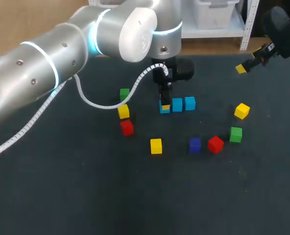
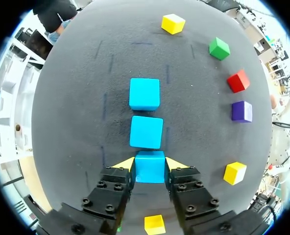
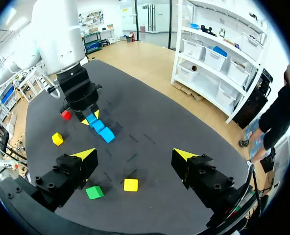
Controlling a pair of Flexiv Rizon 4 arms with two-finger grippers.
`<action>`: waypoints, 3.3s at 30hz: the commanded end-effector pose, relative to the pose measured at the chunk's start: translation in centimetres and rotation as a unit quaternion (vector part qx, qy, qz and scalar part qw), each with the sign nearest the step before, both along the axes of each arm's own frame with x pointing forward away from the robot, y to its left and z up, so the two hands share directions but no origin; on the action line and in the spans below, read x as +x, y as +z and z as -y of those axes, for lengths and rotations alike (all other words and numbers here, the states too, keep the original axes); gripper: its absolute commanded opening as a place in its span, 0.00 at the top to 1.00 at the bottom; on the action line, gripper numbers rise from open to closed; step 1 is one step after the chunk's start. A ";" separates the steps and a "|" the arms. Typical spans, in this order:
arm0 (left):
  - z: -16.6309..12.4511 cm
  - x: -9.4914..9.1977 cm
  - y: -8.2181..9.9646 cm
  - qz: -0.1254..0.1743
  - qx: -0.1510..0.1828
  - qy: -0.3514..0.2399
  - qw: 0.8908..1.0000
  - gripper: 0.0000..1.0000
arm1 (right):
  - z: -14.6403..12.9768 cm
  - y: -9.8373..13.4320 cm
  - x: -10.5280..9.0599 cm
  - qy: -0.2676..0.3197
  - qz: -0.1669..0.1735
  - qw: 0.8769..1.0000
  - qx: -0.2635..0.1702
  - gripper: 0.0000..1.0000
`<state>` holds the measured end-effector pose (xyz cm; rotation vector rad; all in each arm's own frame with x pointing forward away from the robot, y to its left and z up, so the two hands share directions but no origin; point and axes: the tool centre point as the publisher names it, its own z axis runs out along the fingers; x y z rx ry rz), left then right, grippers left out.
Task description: Place the blue cubes, place green cubes on the blue cubes, place the yellow cubes on the green cubes, then place the red cubes on the yellow cubes, and place purple cube on the red cubes.
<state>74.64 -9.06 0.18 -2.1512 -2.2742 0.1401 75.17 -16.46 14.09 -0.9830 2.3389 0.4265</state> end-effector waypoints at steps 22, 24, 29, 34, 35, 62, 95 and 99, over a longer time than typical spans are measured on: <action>0.0 0.3 0.1 0.002 0.006 -0.001 1.000 0.00 | 0.0 0.0 0.0 0.000 0.001 1.000 0.001 0.00; -0.1 0.3 0.2 0.001 0.004 0.004 1.000 0.00 | 0.0 0.0 0.0 0.000 0.001 1.000 0.001 0.00; -0.3 0.5 0.6 -0.001 0.001 0.014 1.000 0.00 | 0.0 0.0 0.0 0.000 0.001 1.000 0.001 0.00; -0.6 0.4 1.0 0.002 -0.001 0.015 1.000 0.00 | 0.0 0.0 0.0 0.000 0.001 1.000 0.001 0.00; -0.7 0.3 1.1 0.002 -0.002 0.015 1.000 0.00 | 0.0 0.0 0.0 0.000 0.001 1.000 0.001 0.00; -8.2 -2.5 11.2 0.085 -0.161 0.184 0.966 0.00 | 0.0 0.0 0.0 0.000 0.001 1.000 0.001 0.00; -22.7 -6.1 15.4 0.191 -0.344 0.452 0.801 0.00 | 0.0 0.0 0.0 0.000 0.001 1.000 0.001 0.00; -22.7 -6.1 15.5 0.193 -0.351 0.443 0.802 0.00 | 0.0 0.0 0.0 0.000 0.001 1.000 0.001 0.00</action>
